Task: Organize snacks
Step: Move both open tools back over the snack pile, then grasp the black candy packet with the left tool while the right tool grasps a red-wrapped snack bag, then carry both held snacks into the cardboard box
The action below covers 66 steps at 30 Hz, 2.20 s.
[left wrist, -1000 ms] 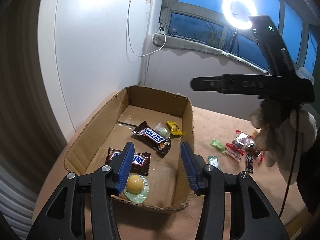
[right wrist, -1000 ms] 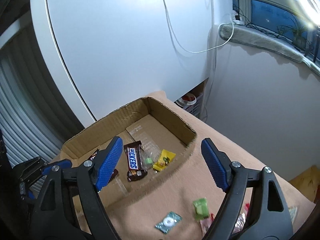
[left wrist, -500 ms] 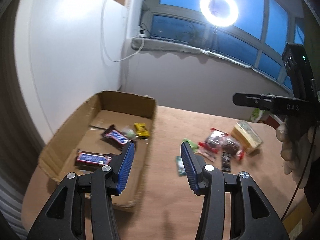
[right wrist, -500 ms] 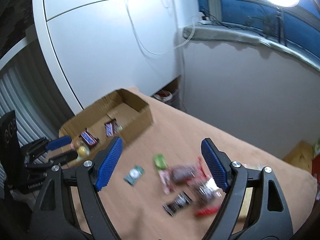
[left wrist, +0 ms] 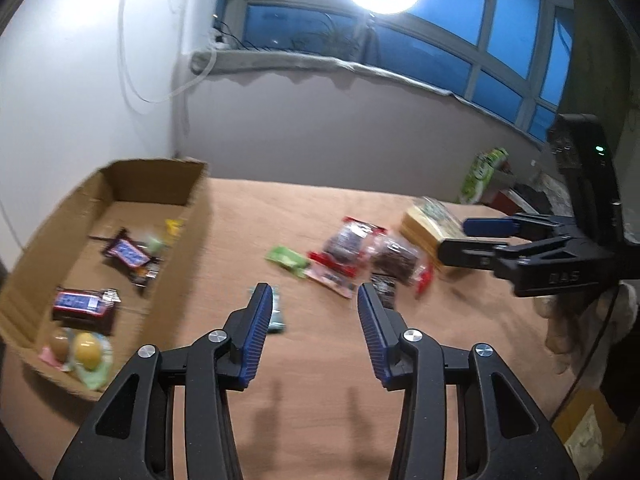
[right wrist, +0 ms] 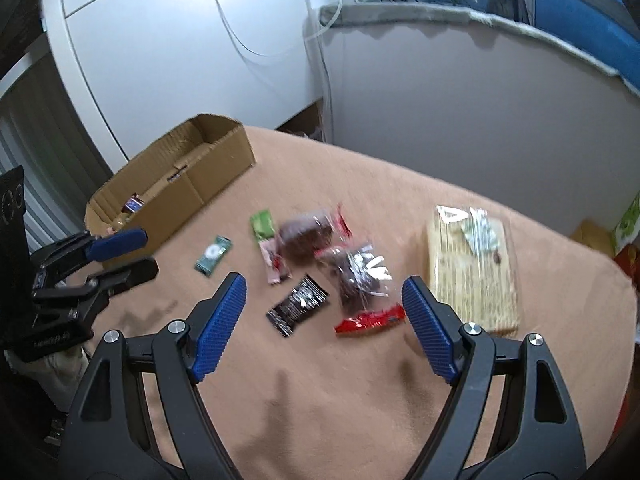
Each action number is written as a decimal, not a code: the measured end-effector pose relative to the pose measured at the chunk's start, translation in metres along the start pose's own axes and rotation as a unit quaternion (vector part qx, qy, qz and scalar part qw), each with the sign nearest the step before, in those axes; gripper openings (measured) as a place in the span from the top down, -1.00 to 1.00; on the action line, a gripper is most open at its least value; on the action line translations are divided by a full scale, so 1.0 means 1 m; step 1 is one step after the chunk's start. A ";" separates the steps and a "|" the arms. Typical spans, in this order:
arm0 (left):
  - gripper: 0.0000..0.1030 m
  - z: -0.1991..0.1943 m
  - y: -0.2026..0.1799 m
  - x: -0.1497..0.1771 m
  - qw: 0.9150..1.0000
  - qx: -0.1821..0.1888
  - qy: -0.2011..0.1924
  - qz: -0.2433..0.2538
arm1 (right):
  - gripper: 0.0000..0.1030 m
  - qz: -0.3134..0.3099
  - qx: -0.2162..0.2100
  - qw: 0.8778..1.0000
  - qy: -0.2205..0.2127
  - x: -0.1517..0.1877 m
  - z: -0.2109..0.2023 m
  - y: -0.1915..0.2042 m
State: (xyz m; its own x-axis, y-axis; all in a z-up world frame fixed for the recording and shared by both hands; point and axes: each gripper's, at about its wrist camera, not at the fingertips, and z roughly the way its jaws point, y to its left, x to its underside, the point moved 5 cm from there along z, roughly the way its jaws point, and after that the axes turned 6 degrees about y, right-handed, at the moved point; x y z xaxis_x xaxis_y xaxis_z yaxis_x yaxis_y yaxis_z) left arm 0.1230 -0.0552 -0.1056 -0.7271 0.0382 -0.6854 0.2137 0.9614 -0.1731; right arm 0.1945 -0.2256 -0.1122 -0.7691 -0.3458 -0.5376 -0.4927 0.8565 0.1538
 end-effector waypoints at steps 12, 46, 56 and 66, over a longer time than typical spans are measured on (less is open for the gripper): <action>0.24 0.053 -0.049 0.006 0.996 0.061 0.060 0.025 | -0.17 0.023 -0.024 0.999 0.032 0.000 0.038 -0.024; 0.57 0.096 -0.055 0.007 0.992 0.029 0.109 0.063 | 0.17 0.013 0.017 0.996 0.081 -0.008 0.083 -0.018; 0.57 0.071 -0.037 0.010 0.995 0.032 0.087 0.041 | 0.21 0.032 0.007 0.997 0.068 -0.003 0.071 -0.013; 0.57 0.026 -0.007 0.004 0.999 0.027 0.042 0.017 | 0.21 0.044 -0.003 0.998 0.036 -0.002 0.032 -0.002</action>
State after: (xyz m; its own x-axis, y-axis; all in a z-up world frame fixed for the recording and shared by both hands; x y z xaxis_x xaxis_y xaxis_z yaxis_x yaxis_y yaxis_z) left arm 0.1356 -0.0688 -0.1257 -0.7704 0.0960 -0.6303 0.2731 0.9430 -0.1903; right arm 0.2100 -0.2147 -0.1376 -0.8370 -0.2955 -0.4606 -0.4239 0.8824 0.2040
